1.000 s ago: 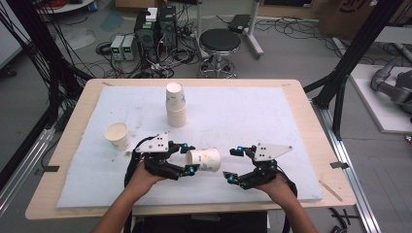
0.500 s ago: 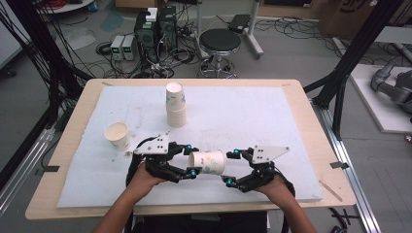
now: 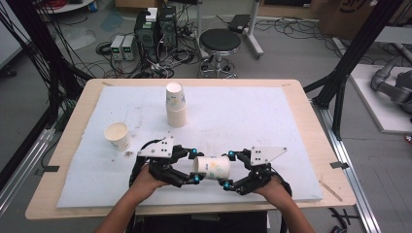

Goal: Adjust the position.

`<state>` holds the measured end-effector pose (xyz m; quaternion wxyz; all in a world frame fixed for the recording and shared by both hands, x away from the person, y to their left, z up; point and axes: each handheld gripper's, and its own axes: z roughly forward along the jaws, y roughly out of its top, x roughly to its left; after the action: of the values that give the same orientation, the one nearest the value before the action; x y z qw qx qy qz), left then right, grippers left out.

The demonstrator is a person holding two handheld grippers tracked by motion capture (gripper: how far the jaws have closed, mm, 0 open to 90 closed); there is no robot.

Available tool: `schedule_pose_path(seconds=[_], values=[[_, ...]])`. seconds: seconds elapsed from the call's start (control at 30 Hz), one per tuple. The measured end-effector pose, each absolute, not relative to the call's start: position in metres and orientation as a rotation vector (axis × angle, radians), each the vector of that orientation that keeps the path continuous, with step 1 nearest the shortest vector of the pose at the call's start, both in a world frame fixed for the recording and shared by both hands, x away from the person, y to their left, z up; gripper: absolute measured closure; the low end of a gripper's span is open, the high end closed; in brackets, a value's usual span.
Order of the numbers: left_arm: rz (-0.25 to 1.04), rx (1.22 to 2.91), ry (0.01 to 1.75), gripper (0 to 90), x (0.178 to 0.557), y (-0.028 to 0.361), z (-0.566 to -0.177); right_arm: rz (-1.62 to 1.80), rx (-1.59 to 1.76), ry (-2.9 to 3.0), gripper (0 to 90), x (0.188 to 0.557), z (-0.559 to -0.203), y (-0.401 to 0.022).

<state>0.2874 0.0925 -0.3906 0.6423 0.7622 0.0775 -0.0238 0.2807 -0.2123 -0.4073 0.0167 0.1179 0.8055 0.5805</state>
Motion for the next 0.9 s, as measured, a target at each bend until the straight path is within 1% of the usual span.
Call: schedule_pose_path(seconds=[0.33, 0.57, 0.73, 0.83, 0.9], values=[[-0.078, 1.702, 0.182, 36.4, 0.288, 0.096, -0.394, 1.903, 0.351, 2.466, 25.5, 0.282, -0.409, -0.217], [-0.076, 1.738, 0.189, 35.1, 0.288, 0.095, -0.4, 1.881, 0.33, 2.461, 28.1, 0.281, -0.408, -0.216], [-0.059, 1.783, 0.212, 25.4, 0.286, 0.09, -0.401, 1.831, 0.312, 2.501, 29.0, 0.281, -0.409, -0.213], [-0.039, 1.793, 0.233, 22.4, 0.287, 0.091, -0.402, 1.804, 0.312, 2.526, 29.5, 0.281, -0.41, -0.211], [-0.033, 1.794, 0.238, 22.1, 0.287, 0.093, -0.401, 1.789, 0.316, 2.533, 29.6, 0.281, -0.411, -0.21]])
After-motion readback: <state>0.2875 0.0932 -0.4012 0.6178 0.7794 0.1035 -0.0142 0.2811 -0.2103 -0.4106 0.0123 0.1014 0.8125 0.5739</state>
